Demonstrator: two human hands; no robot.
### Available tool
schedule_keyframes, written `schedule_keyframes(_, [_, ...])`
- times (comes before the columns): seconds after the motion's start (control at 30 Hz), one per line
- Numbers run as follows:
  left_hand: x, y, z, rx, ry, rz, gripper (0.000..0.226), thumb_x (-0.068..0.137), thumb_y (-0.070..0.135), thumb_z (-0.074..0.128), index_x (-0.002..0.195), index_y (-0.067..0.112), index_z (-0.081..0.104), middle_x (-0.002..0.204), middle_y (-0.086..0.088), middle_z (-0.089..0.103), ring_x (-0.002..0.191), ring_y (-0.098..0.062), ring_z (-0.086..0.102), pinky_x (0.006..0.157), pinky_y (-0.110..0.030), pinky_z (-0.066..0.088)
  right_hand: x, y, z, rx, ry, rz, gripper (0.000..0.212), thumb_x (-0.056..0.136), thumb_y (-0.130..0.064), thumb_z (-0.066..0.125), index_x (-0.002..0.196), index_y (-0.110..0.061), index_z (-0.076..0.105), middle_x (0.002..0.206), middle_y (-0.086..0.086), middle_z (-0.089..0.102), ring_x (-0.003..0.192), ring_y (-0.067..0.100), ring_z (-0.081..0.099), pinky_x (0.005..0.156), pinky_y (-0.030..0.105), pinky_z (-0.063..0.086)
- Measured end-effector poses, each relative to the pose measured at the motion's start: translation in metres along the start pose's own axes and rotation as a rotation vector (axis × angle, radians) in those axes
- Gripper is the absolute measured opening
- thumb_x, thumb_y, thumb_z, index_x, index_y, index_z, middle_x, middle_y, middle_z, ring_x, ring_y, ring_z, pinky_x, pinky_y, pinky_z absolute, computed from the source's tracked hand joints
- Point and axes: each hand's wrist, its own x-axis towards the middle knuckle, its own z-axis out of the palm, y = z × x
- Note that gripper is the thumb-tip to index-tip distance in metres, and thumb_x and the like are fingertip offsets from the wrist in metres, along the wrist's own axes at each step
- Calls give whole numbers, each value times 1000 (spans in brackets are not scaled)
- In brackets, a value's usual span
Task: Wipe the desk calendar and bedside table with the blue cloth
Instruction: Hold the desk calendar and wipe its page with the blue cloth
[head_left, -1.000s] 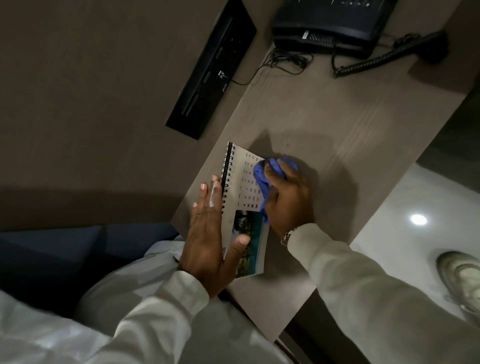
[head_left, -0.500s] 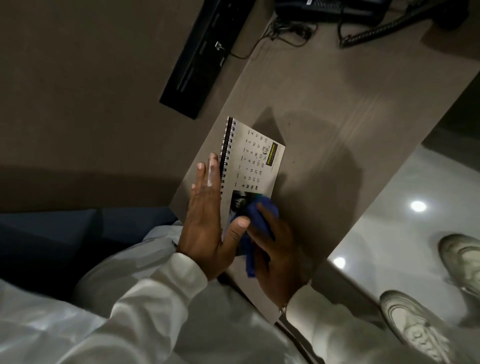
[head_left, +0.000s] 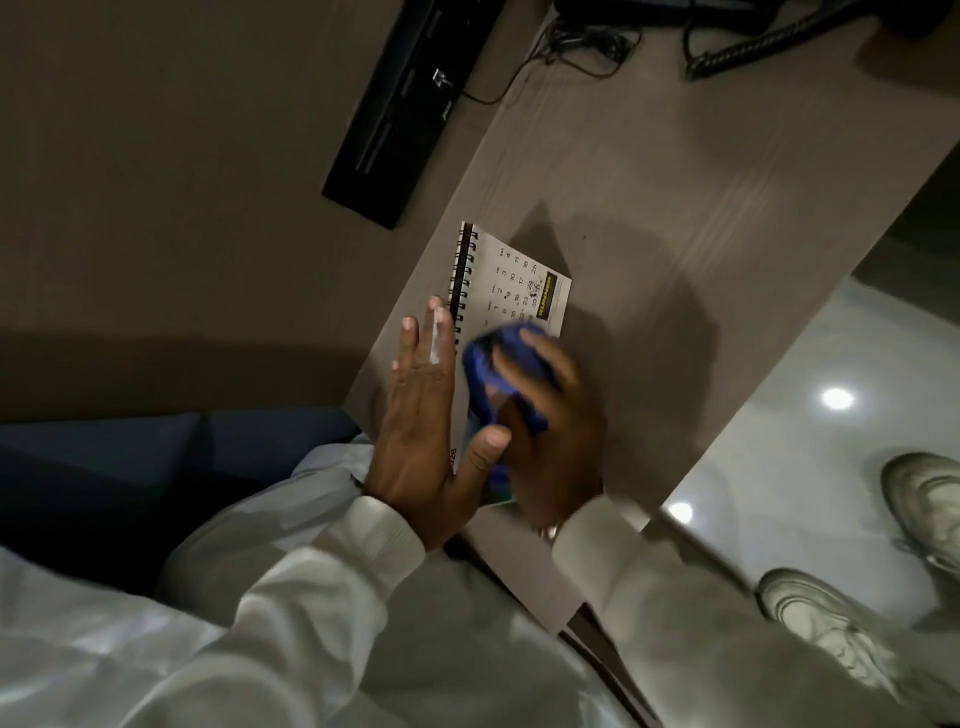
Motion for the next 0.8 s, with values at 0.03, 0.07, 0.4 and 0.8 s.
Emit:
schedule_keyframes(0.03, [1, -1, 0, -6, -2, -2, 85, 87, 72, 19, 151, 26, -13, 166, -7, -7, 154, -23, -12, 121, -58, 13, -18, 2, 1, 35, -29, -22, 35, 95, -30, 53, 129, -22, 55, 144, 11, 47, 134, 26, 45, 107, 49, 44])
schedule_keyframes(0.07, [1, -1, 1, -22, 0, -5, 84, 88, 72, 20, 151, 27, -13, 167, -4, -7, 154, -22, -13, 121, -59, 13, -36, 3, 3, 80, -55, -43, 38, 95, -33, 52, 131, -22, 53, 145, 9, 46, 137, 22, 42, 109, 47, 43])
schedule_keyframes(0.4, [2, -3, 3, -19, 29, 60, 83, 93, 63, 23, 154, 13, -3, 166, -12, 2, 154, -31, 2, 120, -58, 17, 30, -3, -3, 37, 9, -46, 32, 92, -23, 56, 122, -13, 63, 141, 15, 49, 130, 30, 48, 108, 40, 44])
schedule_keyframes(0.8, [1, 2, 4, -83, 40, -48, 86, 88, 69, 30, 155, 28, -5, 167, 3, -2, 155, -19, -2, 121, -56, 21, 64, 10, -6, -18, 108, 65, 33, 89, -11, 57, 121, -9, 64, 136, 16, 57, 124, 37, 52, 100, 50, 49])
